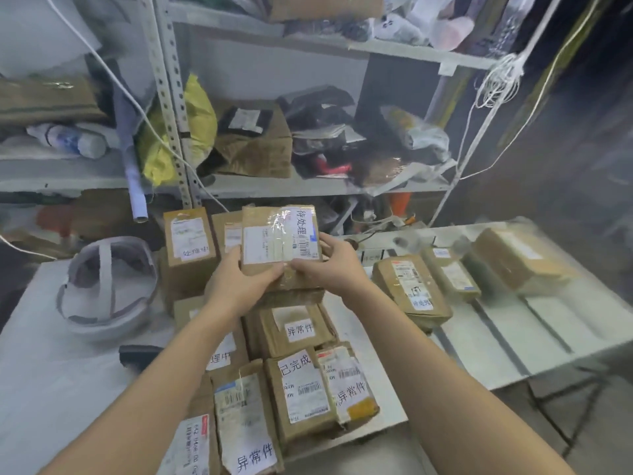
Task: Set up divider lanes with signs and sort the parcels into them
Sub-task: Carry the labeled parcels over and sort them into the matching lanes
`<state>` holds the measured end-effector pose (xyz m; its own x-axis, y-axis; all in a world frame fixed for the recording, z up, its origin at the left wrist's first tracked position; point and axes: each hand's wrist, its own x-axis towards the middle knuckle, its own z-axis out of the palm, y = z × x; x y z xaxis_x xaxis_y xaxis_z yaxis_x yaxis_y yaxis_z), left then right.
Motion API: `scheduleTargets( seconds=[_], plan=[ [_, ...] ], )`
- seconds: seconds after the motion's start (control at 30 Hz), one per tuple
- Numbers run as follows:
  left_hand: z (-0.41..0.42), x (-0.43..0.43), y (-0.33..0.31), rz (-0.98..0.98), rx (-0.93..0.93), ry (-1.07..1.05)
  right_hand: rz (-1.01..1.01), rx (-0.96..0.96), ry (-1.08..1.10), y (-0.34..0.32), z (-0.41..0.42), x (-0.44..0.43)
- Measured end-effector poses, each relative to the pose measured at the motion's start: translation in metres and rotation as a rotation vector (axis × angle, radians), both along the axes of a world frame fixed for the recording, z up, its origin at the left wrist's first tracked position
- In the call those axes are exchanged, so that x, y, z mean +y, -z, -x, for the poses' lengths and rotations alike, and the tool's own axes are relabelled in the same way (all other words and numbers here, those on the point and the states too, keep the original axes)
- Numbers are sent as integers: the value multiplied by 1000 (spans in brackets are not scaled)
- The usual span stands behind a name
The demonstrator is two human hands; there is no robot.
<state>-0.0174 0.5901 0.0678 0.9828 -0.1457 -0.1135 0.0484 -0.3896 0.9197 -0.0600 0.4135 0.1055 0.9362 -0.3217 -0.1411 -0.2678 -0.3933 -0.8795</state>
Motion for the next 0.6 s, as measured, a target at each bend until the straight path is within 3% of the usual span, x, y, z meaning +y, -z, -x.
scheduleTargets(
  seconds=[0.27,0.6],
  plan=[
    [18,-141,3,123,48,161,-108,-50,86,5,37,-137],
    [49,-317,43,140,169,97,-88,97,45,59,48,-317]
  ],
)
